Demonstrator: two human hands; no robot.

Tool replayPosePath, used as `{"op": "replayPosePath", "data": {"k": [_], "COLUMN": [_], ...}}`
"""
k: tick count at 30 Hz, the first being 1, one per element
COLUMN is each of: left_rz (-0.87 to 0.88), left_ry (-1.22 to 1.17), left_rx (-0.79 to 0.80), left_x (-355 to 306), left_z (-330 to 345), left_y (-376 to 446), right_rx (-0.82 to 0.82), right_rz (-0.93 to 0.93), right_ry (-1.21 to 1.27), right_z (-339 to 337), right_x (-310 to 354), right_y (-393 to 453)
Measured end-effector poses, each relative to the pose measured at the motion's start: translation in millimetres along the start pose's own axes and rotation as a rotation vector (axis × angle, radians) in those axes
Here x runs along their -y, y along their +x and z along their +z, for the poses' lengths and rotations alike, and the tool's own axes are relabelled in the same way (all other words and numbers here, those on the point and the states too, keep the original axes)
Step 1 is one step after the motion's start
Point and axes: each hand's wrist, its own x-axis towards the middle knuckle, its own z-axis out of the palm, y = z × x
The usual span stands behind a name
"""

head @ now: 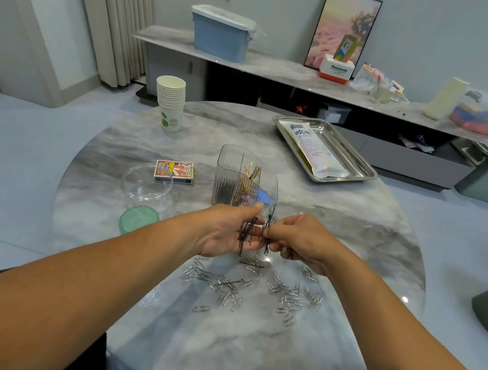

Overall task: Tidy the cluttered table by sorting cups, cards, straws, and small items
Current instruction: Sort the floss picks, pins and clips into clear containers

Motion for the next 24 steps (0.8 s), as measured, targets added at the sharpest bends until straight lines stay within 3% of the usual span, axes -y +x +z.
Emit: {"op": "replayPosePath", "data": {"k": [6,11,24], "left_rz": [0.058,0.007,-0.057], "left_ry": [0.112,-0.017,-0.091], "left_rx": [0.084,0.03,0.001], "left_x": [7.1,1.7,-2.6], "left_z": [-3.1,-7.7,-9.4], "left_y": [-0.5,4.0,2.8], "right_rx": [0.012,0.03,0.045], "right_rz": [-0.022,0.021,0.047], "right_ry": [-0.015,0.117,0.087], "right_z": [8.3,-0.7,-8.0], "right_x": [-2.5,0.8,-2.5], "right_y": [1.7,5.0,5.7]}}
